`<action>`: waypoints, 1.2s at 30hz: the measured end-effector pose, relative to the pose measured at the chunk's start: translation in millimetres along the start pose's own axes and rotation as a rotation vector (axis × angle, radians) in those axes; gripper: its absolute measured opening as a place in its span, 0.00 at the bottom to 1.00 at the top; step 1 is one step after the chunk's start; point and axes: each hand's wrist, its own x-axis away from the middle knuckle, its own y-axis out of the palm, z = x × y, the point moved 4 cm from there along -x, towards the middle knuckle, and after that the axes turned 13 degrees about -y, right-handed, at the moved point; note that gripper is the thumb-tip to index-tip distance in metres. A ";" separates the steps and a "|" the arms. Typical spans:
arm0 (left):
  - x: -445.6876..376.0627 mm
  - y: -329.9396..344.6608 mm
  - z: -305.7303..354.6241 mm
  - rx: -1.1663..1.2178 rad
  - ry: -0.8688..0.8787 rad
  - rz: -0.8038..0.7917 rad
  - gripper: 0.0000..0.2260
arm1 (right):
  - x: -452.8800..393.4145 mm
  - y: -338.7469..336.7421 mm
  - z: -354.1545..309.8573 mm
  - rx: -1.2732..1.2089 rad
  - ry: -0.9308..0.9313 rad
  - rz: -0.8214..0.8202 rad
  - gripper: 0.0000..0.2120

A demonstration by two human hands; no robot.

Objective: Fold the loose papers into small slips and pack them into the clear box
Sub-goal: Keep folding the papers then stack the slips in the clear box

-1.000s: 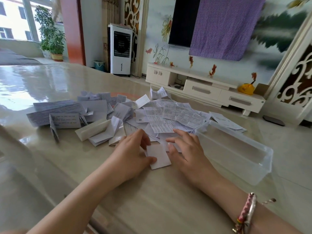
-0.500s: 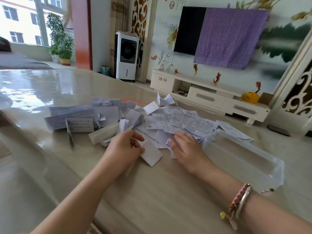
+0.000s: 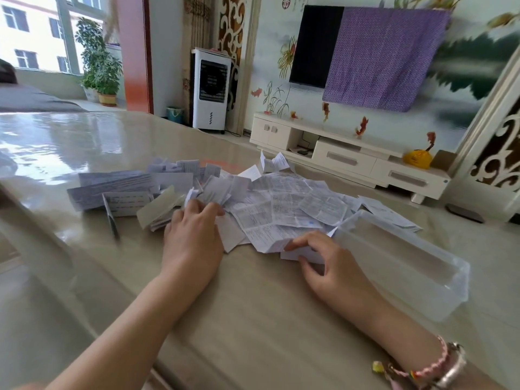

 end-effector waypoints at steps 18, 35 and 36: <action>24.3 21.2 26.5 0.190 0.259 -0.164 0.11 | -7.2 0.3 -10.1 -0.034 -0.195 0.054 0.15; 15.8 5.6 11.0 0.971 -0.195 -0.570 0.15 | -4.1 -17.1 16.7 -0.281 0.149 0.289 0.17; 18.5 4.0 12.3 0.964 -0.159 -0.577 0.15 | -3.2 -17.1 14.0 -0.280 0.151 0.263 0.15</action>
